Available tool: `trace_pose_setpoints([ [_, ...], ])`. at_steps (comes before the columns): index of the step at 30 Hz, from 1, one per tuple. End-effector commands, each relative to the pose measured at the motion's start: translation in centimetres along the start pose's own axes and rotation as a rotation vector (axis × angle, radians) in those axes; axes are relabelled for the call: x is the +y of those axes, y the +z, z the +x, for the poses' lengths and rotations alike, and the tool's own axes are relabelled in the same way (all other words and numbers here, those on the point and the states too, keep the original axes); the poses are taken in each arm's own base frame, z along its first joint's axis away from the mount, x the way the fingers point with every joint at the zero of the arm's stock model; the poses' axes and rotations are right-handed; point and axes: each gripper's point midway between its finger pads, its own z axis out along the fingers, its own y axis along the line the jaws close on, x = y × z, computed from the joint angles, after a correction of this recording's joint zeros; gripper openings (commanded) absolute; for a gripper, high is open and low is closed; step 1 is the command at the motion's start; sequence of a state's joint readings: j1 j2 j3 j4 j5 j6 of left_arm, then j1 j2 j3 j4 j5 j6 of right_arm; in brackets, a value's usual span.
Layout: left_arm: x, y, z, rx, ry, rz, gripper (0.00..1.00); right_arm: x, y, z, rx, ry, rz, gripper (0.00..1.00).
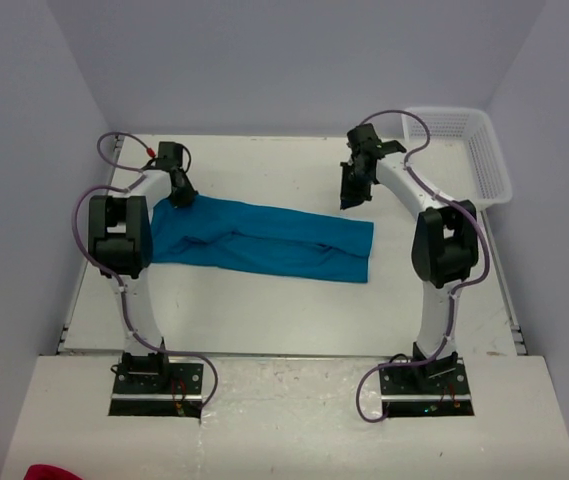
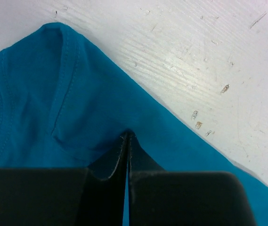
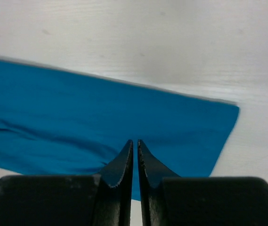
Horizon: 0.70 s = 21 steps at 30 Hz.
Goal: Fold and stack the t-shirts
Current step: Fold the other side of the tshirt into a rectangle
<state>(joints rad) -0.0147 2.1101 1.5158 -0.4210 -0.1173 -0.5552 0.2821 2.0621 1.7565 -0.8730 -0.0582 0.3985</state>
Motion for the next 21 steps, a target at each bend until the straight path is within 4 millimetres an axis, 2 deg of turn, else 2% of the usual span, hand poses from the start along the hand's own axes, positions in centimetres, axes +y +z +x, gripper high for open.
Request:
trace_pose_setpoints([
  [1,1.8,-0.1,-0.4,-0.016,0.017,-0.059,0.00,5.7,-2.4,-1.4,-0.051,-0.101,-0.148,0.09],
  [2,2.0,-0.1,-0.1,-0.010,0.016,-0.064,0.00,6.3,-2.6,-1.8,-0.061,-0.107,-0.156,0.09],
  [4,2.6,-0.3,0.3,-0.009,0.003,-0.087,0.00,6.9,-2.2,-1.3,-0.034,-0.102,-0.158,0.09],
  [5,3.1,-0.5,1.1,-0.002,-0.010,-0.098,0.00,6.9,-2.2,-1.2,-0.030,-0.101,-0.163,0.09],
  [8,4.0,-1.6,1.5,-0.032,-0.033,-0.117,0.00,6.6,-2.0,-0.6,-0.026,-0.100,-0.156,0.10],
  [10,4.0,-2.5,0.9,-0.073,-0.044,-0.106,0.00,6.8,-2.3,-0.6,-0.046,-0.108,-0.166,0.11],
  [11,3.7,-3.8,0.1,-0.113,-0.048,-0.087,0.00,6.5,-2.1,0.0,-0.034,-0.107,-0.163,0.12],
  [13,3.5,-5.2,-1.0,-0.167,-0.053,-0.067,0.10,6.6,-2.2,0.0,-0.042,-0.107,-0.172,0.12],
  [14,3.0,-6.8,-2.2,-0.226,-0.059,-0.028,0.14,6.5,-2.1,0.4,-0.032,-0.106,-0.174,0.12],
  [15,2.6,-7.7,-2.8,-0.256,-0.062,-0.003,0.26,6.6,-2.1,0.5,-0.035,-0.111,-0.179,0.12],
  [17,2.3,-9.9,-4.1,-0.324,-0.076,0.032,0.38,6.5,-2.2,1.0,-0.033,-0.114,-0.179,0.12],
  [18,2.0,-10.7,-4.4,-0.345,-0.077,0.052,0.48,6.5,-2.3,1.1,-0.038,-0.117,-0.179,0.13],
  [21,1.5,-12.9,-4.6,-0.396,-0.079,0.074,0.54,6.1,-2.8,1.5,-0.049,-0.121,-0.171,0.13],
])
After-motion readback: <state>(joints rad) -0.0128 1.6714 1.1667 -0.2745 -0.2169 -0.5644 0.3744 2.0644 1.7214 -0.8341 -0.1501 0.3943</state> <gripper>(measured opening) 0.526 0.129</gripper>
